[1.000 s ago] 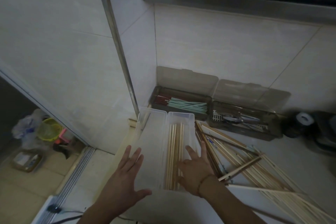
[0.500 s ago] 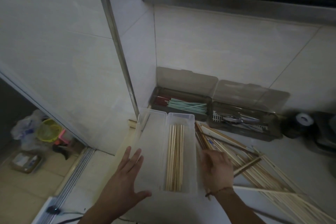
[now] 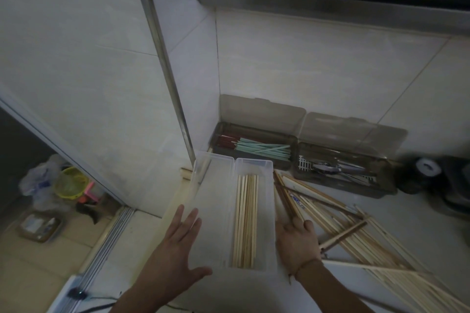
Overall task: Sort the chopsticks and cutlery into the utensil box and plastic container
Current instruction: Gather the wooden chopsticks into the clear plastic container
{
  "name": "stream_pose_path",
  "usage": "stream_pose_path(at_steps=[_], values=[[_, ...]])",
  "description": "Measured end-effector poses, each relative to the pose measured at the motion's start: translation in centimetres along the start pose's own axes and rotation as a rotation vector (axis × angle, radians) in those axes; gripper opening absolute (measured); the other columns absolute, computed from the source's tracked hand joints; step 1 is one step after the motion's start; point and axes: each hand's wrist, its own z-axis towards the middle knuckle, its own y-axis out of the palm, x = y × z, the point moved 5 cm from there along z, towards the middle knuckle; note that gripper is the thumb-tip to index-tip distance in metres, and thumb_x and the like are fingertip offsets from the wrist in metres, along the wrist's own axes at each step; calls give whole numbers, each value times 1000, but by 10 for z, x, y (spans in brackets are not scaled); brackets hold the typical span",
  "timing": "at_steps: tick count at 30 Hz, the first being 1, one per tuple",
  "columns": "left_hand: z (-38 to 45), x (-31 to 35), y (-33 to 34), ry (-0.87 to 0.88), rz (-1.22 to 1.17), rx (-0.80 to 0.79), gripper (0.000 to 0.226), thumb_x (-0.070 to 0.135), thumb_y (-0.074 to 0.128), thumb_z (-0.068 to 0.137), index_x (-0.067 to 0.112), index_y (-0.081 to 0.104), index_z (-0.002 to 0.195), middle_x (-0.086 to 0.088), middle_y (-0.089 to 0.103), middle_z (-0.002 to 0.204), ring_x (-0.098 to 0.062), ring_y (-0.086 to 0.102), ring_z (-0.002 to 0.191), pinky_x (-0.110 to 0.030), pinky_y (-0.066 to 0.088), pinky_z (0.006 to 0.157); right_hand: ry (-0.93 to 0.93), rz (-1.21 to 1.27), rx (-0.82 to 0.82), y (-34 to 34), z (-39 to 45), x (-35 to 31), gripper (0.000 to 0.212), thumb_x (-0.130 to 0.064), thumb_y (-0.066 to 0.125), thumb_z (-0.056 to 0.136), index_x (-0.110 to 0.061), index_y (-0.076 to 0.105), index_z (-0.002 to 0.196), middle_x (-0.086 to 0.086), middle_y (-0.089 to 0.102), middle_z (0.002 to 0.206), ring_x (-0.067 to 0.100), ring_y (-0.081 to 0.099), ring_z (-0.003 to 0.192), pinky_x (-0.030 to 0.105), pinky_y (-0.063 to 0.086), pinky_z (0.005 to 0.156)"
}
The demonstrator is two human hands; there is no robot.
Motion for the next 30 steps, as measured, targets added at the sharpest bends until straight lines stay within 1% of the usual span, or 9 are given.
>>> stream_pose_path(at_steps=[2,5,11,17,21,23,26,28,30], values=[[0,1,1,3,1,-8,115,86,46,62,19,24,153,18,-7,159,-8,-24,145,-25,14,112,-62,58,39,-1,-2,1,7,-29,68,61,-25,64,64,-4,59,54,24,56,65,39,44,59],[1,-1,1,21,33,25,112,86,49,62,15,37,148,13,8,161,-12,-13,148,-31,25,111,-93,282,98,-5,-4,11,21,-36,46,75,-31,65,66,-15,60,61,13,56,70,28,42,62],[1,-5,7,55,67,40,106,85,48,65,10,48,140,4,26,159,-23,8,149,-39,40,102,-143,715,324,-40,-6,27,13,-28,59,79,-29,72,80,-22,60,75,2,56,78,23,47,69],[3,-6,9,44,94,43,109,90,40,66,12,47,142,5,22,160,-20,2,150,-37,35,105,-101,869,540,-80,2,20,14,-24,60,86,-21,74,86,-11,68,83,5,62,82,21,49,75],[2,-6,9,31,84,39,109,87,48,63,12,45,143,7,19,160,-17,-3,150,-36,32,107,-246,796,337,-77,17,-8,19,-29,49,95,-29,68,94,-13,67,87,6,61,87,28,49,79],[2,-5,8,38,91,36,108,87,48,63,12,48,141,5,23,159,-20,2,150,-36,35,104,-282,533,212,-58,22,-20,23,-32,43,91,-35,67,93,-14,69,84,11,64,97,39,49,89],[2,-5,7,41,107,29,107,87,47,63,11,50,139,4,26,159,-22,5,149,-35,38,101,-286,168,-53,-35,24,-33,27,-32,45,86,-37,66,102,-13,72,88,20,52,124,54,12,109],[1,-5,8,38,102,39,108,87,47,63,12,48,140,4,24,159,-21,4,149,-35,38,101,-303,108,-223,-34,23,-37,34,-33,40,93,-32,59,122,-5,69,111,24,28,141,60,-12,107],[1,-5,8,37,108,45,108,87,47,63,12,48,141,5,23,160,-21,4,149,-35,37,102,-300,58,-298,-41,24,-39,40,-37,37,96,-29,50,132,-2,62,126,26,15,144,62,-21,104]])
